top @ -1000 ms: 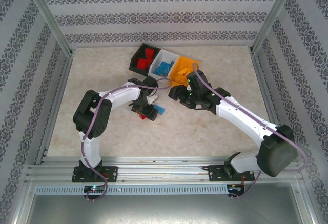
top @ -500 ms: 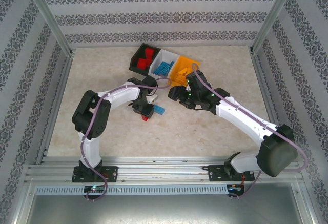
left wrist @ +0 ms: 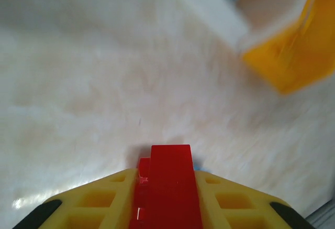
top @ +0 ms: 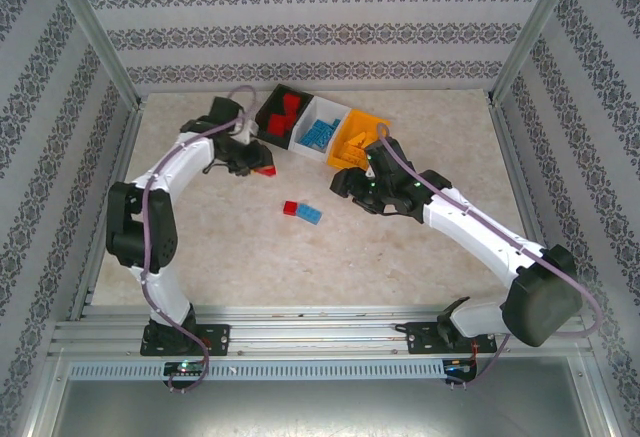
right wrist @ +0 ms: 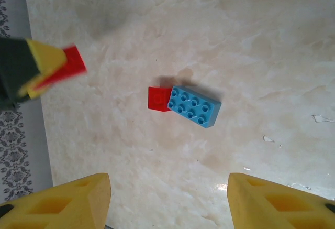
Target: Sort the legos into containers by color
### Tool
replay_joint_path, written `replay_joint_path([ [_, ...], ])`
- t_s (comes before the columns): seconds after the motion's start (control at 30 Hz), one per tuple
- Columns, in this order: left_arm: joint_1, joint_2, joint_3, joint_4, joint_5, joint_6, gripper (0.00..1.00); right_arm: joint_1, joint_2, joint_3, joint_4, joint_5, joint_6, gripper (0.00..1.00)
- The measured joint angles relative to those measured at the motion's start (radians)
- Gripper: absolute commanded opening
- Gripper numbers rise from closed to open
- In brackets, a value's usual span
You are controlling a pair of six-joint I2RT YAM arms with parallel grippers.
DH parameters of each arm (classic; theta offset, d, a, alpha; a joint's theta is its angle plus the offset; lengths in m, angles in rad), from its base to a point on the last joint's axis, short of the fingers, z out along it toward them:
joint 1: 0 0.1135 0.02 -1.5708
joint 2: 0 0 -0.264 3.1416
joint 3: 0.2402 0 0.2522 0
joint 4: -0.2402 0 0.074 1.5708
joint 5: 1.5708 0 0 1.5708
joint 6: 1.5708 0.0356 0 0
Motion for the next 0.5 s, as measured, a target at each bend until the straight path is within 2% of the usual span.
replay_joint_path([
  [0.1, 0.058, 0.035, -0.015, 0.207, 0.033, -0.216, 0.30, -0.005, 0.003, 0.002, -0.005, -0.016, 0.000, 0.61],
  [0.23, 0.062, 0.188, 0.050, 0.425, 0.039, -0.451, 0.29, -0.006, 0.027, 0.027, -0.013, -0.039, -0.005, 0.61],
  [0.4, 0.053, 0.384, 0.227, 0.497, 0.024, -0.598, 0.30, -0.023, 0.056, 0.042, -0.011, -0.068, -0.012, 0.61],
  [0.5, 0.048, 0.459, 0.362, 0.497, 0.011, -0.636, 0.46, -0.042, 0.068, 0.042, -0.011, -0.083, -0.020, 0.61],
])
